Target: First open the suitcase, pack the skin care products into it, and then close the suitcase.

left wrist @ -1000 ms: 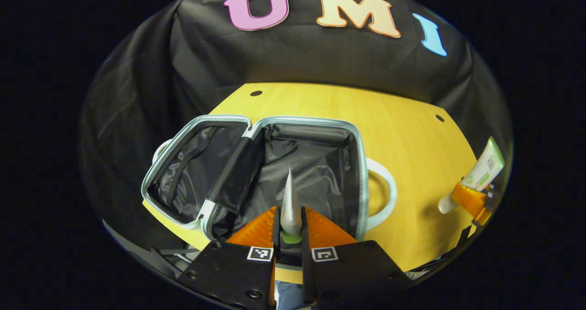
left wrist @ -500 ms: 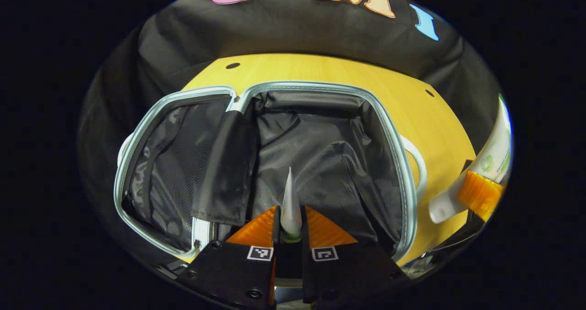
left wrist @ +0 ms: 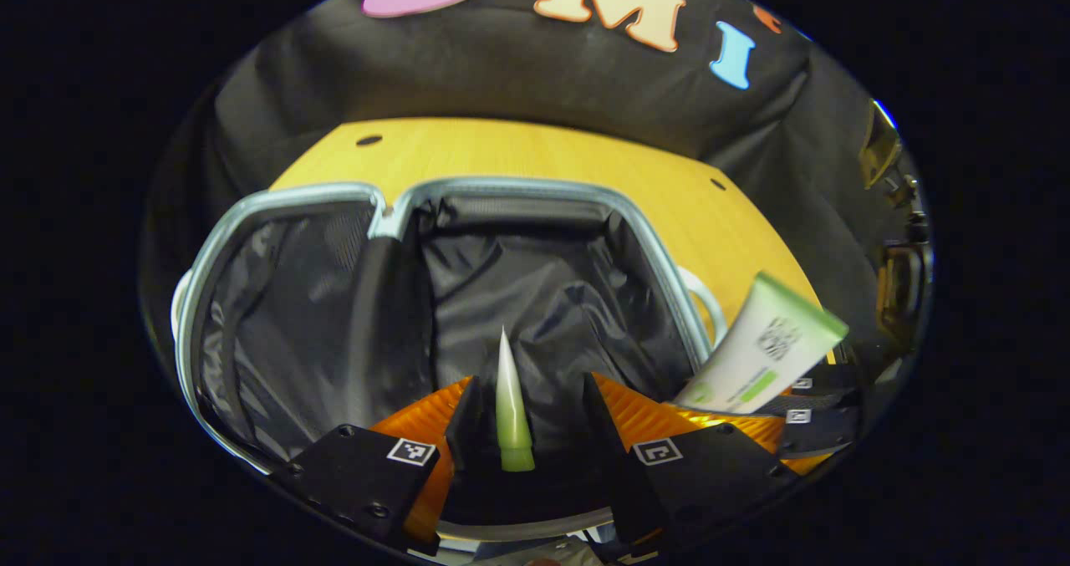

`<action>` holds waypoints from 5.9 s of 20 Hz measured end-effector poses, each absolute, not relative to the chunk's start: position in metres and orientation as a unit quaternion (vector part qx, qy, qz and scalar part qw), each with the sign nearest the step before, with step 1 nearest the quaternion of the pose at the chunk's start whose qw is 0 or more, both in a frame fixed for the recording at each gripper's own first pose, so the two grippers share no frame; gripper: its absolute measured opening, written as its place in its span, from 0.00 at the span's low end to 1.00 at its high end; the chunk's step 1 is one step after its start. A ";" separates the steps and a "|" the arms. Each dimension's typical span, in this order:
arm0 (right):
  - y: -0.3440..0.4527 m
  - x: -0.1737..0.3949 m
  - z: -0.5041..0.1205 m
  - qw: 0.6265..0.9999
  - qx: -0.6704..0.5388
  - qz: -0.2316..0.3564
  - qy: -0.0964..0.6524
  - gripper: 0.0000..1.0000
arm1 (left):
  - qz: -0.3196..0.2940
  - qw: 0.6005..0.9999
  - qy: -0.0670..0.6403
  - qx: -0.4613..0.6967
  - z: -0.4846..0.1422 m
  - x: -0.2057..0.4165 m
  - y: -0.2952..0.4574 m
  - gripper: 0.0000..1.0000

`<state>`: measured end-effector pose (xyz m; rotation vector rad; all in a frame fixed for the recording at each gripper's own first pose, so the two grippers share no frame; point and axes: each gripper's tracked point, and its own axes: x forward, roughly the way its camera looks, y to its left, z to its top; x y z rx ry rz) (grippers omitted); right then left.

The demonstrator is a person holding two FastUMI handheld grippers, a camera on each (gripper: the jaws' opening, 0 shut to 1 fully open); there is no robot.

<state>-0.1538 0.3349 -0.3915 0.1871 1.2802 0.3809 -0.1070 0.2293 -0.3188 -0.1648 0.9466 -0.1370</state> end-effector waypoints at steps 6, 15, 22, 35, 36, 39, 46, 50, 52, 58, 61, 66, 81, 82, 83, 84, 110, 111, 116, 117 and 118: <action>0.350 -0.145 -0.412 0.781 0.072 0.152 0.601 0.27 | -0.025 0.921 0.380 -0.081 -0.281 -0.096 0.280 0.95; 0.359 -0.097 -0.369 0.830 0.113 0.159 0.522 1.00 | 0.108 0.933 0.327 -0.107 -0.262 -0.095 0.417 0.95; 0.337 -0.046 -0.313 0.892 0.075 0.166 0.413 0.98 | 0.207 0.921 0.323 -0.070 -0.258 -0.098 0.540 0.95; 0.289 -0.038 -0.306 0.910 0.029 0.111 0.398 0.98 | 0.195 0.858 0.466 -0.093 -0.354 -0.130 0.640 0.76; 0.288 -0.038 -0.304 0.912 0.027 0.110 0.395 0.98 | 0.191 0.854 0.475 -0.094 -0.359 -0.132 0.646 0.67; 0.281 -0.038 -0.299 0.915 0.022 0.106 0.388 0.98 | 0.178 0.843 0.496 -0.111 -0.363 -0.135 0.654 0.48; 0.268 -0.037 -0.292 0.921 0.033 0.107 0.374 0.99 | 0.183 0.854 0.473 -0.116 -0.327 -0.131 0.644 0.01; 0.269 -0.032 -0.290 0.923 0.042 0.120 0.363 0.99 | 0.186 0.870 0.439 -0.126 -0.275 -0.125 0.636 0.00; 0.268 -0.032 -0.290 0.923 0.042 0.131 0.358 0.99 | 0.182 0.889 0.407 -0.108 -0.235 -0.120 0.633 0.00; 0.256 -0.038 -0.286 0.922 0.056 0.167 0.346 0.99 | 0.150 0.924 0.346 -0.055 -0.134 -0.091 0.568 0.00; 0.237 -0.039 -0.279 0.921 0.062 0.179 0.340 0.99 | 0.137 0.936 0.321 -0.049 -0.097 -0.084 0.530 0.00; 0.207 -0.032 -0.267 0.924 0.068 0.188 0.326 0.99 | 0.106 0.950 0.288 -0.056 -0.061 -0.071 0.461 0.00; 0.123 -0.027 -0.252 0.932 0.055 0.168 0.316 0.99 | -0.074 0.951 0.268 -0.135 -0.073 -0.028 0.224 0.00; 0.117 -0.025 -0.251 0.932 0.052 0.167 0.317 0.99 | -0.083 0.948 0.271 -0.144 -0.080 -0.027 0.213 0.00; 0.113 -0.026 -0.251 0.932 0.049 0.168 0.318 0.99 | -0.090 0.944 0.276 -0.153 -0.088 -0.028 0.201 0.00; 0.108 -0.025 -0.250 0.932 0.043 0.168 0.318 0.99 | -0.097 0.941 0.283 -0.159 -0.096 -0.027 0.190 0.00; 0.061 0.050 -0.058 0.988 0.091 0.105 0.068 0.98 | 0.108 0.991 0.053 0.051 0.015 -0.017 0.161 0.94; 0.061 0.050 -0.052 0.989 0.094 0.097 0.064 0.98 | 0.102 0.992 0.047 0.048 0.020 -0.017 0.161 0.94; 0.066 0.041 -0.036 0.992 0.083 0.079 0.052 0.98 | 0.080 0.995 0.049 0.033 0.023 -0.017 0.165 0.94; 0.068 0.038 -0.031 0.993 0.081 0.077 0.047 0.98 | 0.076 0.995 0.048 0.033 0.024 -0.017 0.166 0.94; 0.070 0.037 -0.027 0.993 0.081 0.076 0.043 0.98 | 0.074 0.996 0.046 0.033 0.025 -0.018 0.166 0.94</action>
